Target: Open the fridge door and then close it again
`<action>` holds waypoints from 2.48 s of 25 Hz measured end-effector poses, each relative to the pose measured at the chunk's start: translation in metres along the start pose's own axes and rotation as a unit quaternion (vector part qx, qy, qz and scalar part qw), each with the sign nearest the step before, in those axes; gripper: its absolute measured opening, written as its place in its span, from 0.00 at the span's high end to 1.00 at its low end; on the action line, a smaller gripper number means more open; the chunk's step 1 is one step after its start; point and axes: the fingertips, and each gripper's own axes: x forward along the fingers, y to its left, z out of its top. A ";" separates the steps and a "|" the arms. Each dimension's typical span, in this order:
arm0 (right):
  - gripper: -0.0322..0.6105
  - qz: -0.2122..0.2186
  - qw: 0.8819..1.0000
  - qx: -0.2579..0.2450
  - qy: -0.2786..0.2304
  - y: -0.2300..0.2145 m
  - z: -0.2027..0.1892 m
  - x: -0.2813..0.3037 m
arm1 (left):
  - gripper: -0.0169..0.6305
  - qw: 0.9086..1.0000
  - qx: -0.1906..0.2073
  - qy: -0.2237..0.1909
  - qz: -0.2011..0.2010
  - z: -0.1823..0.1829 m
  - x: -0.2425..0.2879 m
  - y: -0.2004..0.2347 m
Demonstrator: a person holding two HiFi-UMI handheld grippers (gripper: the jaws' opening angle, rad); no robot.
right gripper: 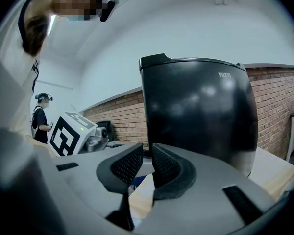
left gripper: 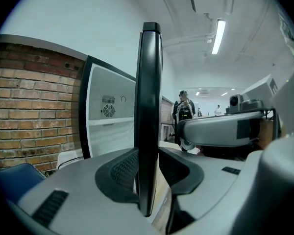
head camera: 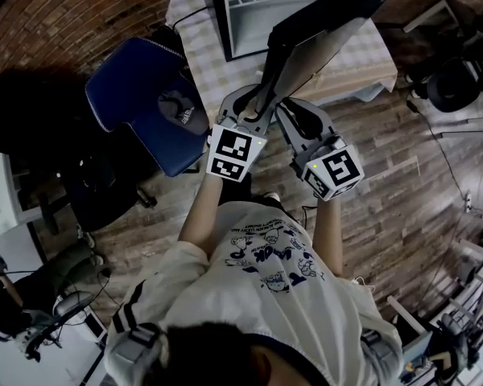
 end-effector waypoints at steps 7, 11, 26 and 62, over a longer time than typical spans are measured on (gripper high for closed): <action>0.84 -0.045 0.999 0.000 0.006 -0.020 0.002 0.026 | 0.76 1.000 -0.004 0.002 0.010 0.001 0.008 0.034; 0.84 -0.061 0.998 -0.007 0.005 -0.029 0.005 0.039 | 0.75 1.000 -0.006 0.003 0.010 0.003 0.012 0.051; 0.84 -0.079 0.997 0.002 -0.002 -0.053 0.013 0.085 | 0.74 1.000 -0.011 -0.004 0.013 0.006 0.031 0.108; 0.84 -0.105 0.994 0.017 -0.009 -0.075 0.017 0.120 | 0.77 0.997 -0.047 -0.017 0.064 0.016 0.050 0.164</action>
